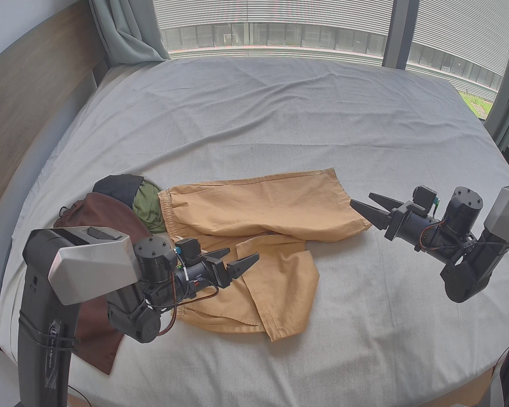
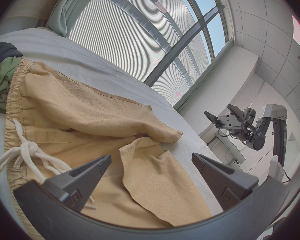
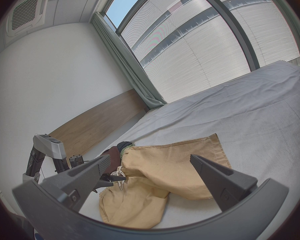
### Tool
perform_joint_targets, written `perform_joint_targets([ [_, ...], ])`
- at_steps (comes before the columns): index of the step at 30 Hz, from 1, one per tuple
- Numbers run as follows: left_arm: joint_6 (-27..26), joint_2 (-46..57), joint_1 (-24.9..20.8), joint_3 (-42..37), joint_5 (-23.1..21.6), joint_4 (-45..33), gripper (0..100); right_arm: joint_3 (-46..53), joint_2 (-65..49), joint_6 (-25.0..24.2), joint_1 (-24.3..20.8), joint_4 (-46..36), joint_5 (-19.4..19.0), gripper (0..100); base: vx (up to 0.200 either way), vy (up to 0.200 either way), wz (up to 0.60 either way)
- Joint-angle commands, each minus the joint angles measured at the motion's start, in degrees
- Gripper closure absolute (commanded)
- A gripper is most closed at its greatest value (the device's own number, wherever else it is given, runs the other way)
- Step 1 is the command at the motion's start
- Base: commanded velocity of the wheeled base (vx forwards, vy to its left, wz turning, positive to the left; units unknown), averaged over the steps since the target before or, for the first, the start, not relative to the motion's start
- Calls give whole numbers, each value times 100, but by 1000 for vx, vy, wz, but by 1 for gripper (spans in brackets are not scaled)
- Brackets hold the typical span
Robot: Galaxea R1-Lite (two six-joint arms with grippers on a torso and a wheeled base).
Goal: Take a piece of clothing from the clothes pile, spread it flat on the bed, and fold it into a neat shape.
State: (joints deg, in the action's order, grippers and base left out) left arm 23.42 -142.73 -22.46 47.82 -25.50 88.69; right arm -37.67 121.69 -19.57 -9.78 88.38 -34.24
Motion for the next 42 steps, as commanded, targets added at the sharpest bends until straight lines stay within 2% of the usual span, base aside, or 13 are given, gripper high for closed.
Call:
perform_joint_targets([
  [1,5,-256,-22,219,19,-9,0,-4,4,-3,-7,4,-3,0,0,0,0],
  [13,14,-581,-163,649,72,-18,0,-4,4,-3,11,4,-12,0,0,0,0],
  [14,14,-598,-163,658,89,-18,100,-12,4,-3,11,4,-12,0,0,0,0],
  [27,40,-704,-295,807,107,-80,100,-39,-13,-3,11,12,-12,0,0,0,0],
  [42,1244,122,-963,851,230,-141,100,-39,57,32,11,4,-21,0,0,0,0],
])
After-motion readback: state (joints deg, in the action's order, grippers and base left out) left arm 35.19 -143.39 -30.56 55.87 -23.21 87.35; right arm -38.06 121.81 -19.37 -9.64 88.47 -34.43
